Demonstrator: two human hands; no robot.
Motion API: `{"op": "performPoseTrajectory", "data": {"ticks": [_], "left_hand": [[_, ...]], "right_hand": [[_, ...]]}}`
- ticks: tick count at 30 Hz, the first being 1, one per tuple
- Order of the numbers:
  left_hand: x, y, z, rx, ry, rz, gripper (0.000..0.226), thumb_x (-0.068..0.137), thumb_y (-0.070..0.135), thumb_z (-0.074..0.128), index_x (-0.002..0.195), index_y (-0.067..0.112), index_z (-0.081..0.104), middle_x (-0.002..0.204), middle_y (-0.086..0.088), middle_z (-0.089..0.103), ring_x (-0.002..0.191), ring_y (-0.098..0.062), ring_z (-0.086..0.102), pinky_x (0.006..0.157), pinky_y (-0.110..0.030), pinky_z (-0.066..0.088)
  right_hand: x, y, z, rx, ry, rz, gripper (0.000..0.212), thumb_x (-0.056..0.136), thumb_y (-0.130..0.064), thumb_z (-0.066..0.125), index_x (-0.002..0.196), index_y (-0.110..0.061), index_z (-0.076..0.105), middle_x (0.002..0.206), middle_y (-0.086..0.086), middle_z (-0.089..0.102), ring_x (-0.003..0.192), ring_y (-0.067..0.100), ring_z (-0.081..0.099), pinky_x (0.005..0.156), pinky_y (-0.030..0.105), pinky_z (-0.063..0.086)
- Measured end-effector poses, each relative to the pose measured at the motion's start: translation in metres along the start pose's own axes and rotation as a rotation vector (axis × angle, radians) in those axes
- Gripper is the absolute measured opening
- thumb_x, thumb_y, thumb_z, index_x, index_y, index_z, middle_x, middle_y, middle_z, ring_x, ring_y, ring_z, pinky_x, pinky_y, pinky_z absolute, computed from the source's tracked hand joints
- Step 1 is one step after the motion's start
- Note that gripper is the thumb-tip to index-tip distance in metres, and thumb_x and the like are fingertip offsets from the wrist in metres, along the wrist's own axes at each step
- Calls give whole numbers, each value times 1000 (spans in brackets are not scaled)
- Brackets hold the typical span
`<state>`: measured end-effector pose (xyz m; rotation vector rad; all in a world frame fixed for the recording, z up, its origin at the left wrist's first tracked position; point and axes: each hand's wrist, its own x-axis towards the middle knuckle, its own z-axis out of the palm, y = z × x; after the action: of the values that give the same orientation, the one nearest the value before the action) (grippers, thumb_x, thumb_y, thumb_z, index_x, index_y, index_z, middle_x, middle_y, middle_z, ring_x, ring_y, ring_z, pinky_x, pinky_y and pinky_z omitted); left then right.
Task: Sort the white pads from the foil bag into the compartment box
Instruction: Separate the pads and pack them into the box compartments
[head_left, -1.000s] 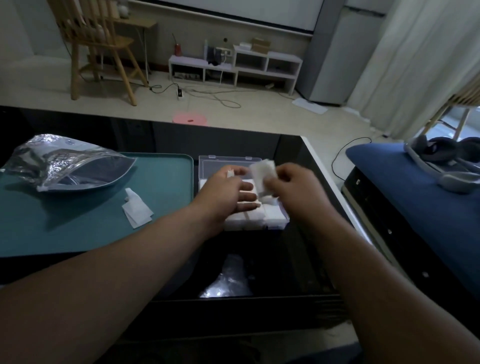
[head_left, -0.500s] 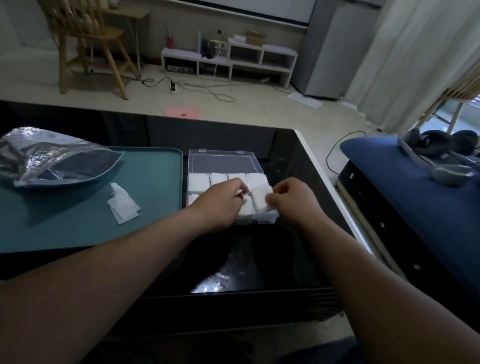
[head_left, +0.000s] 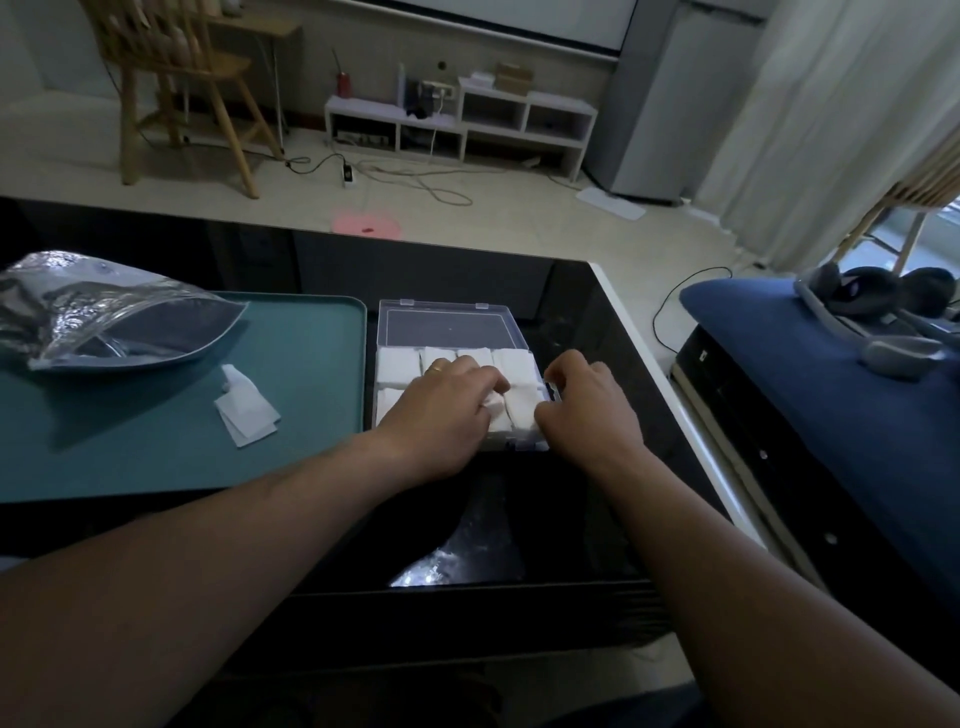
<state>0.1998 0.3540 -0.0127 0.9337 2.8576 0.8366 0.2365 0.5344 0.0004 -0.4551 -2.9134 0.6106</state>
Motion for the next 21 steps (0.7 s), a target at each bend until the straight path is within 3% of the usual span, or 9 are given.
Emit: {"op": "performPoseTrajectory", "data": {"ticks": [4, 8, 12, 14, 17, 19, 21], "left_hand": [[-2, -6, -2, 87, 40, 18, 41, 97, 20, 47, 135, 29, 57, 138, 2, 53, 130, -24, 43, 106, -47, 37], [-4, -17, -8, 51, 95, -3, 47, 93, 20, 42, 137, 25, 58, 138, 1, 55, 130, -25, 47, 108, -45, 38], [-8, -24, -21, 14, 110, 16, 58, 86, 23, 32, 138, 22, 59, 135, -2, 59, 127, -23, 52, 109, -45, 40], [-9, -23, -33, -148, 179, -33, 46, 97, 20, 34, 134, 22, 61, 120, -3, 63, 111, -20, 57, 97, -38, 46], [-5, -16, -66, -684, 211, -220, 29, 106, 15, 38, 119, 17, 64, 87, -9, 62, 80, -21, 58, 75, -38, 49], [-5, -12, -81, -992, 157, -274, 29, 108, 19, 37, 112, 10, 64, 84, -11, 64, 84, -26, 61, 81, -41, 51], [-6, -8, -82, -1166, 123, -258, 33, 109, 22, 36, 107, 9, 66, 94, -13, 71, 94, -27, 65, 89, -44, 49]], "right_hand": [[-1, 5, 2, -58, -21, -124, 11, 94, -28, 64, 102, -27, 72, 105, -4, 59, 99, 17, 60, 87, 43, 58], [5, 9, -3, 8, 111, -131, 14, 99, -27, 60, 107, -26, 72, 105, -6, 62, 99, 15, 60, 86, 39, 57], [6, 9, -1, -48, 22, -191, 19, 98, -30, 60, 110, -31, 75, 108, -8, 67, 101, 16, 62, 91, 43, 57], [4, 5, -2, -40, 58, -184, 21, 99, -29, 59, 112, -29, 75, 109, -6, 67, 102, 17, 62, 92, 45, 56], [2, -11, -17, 197, 155, -144, 15, 101, -27, 60, 105, -24, 74, 99, -9, 70, 92, 13, 65, 83, 38, 58], [-5, -31, -27, 504, 3, -82, 15, 104, -27, 60, 104, -19, 73, 94, -3, 75, 86, 16, 70, 76, 33, 57], [-15, -53, -31, 761, -240, -52, 21, 106, -27, 58, 109, -12, 71, 97, 4, 78, 84, 19, 72, 73, 33, 56]]}}
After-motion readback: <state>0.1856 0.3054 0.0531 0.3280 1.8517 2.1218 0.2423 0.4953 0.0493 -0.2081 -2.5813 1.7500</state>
